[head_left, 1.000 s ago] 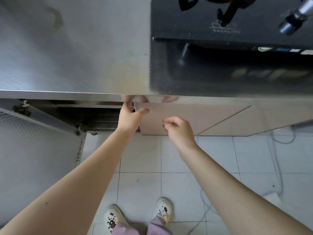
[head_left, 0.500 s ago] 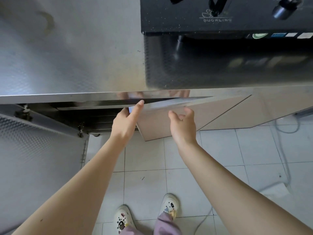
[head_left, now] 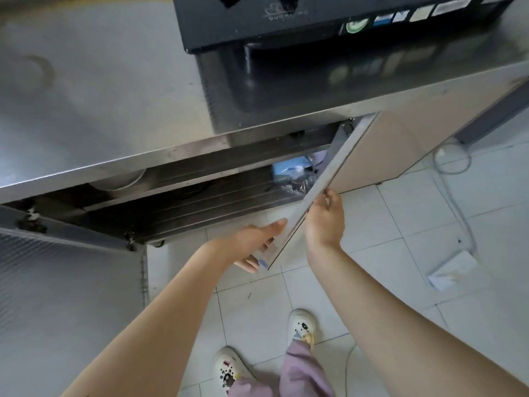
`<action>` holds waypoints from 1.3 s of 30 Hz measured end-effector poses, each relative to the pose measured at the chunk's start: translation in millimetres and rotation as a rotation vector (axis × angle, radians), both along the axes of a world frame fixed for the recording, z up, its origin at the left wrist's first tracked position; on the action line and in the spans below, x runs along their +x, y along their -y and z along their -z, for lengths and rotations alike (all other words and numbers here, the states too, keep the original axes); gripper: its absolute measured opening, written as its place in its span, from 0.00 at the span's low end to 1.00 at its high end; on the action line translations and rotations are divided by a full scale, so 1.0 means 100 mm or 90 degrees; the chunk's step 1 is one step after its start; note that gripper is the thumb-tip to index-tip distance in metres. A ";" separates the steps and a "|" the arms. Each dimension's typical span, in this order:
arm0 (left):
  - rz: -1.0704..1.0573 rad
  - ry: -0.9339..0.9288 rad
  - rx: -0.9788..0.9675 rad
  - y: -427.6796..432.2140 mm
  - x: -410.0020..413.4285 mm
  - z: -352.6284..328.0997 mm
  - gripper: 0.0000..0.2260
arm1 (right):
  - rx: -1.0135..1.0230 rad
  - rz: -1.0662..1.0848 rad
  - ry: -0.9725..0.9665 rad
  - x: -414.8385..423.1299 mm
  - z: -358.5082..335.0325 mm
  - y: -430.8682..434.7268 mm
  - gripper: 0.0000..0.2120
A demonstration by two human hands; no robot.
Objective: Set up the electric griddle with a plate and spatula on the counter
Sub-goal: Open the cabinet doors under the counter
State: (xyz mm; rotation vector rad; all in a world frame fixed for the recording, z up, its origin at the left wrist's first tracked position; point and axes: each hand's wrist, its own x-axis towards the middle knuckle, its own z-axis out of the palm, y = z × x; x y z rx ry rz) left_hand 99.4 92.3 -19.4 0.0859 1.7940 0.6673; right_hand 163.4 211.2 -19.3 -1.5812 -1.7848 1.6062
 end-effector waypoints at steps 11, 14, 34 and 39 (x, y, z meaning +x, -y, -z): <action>0.124 0.152 0.095 -0.75 0.88 0.15 0.26 | 0.066 -0.024 0.106 0.58 -0.15 -0.62 0.28; 0.103 0.019 0.109 -1.04 0.82 0.21 0.21 | 0.098 -0.027 0.150 0.68 -0.17 -0.76 0.28; -0.037 -0.289 0.121 -1.26 0.21 0.23 0.17 | 0.503 -0.248 0.079 0.42 -0.17 -1.03 0.21; -0.141 -0.349 0.103 -0.87 -0.06 0.17 0.14 | 0.459 -0.383 0.032 0.00 -0.08 -0.69 0.15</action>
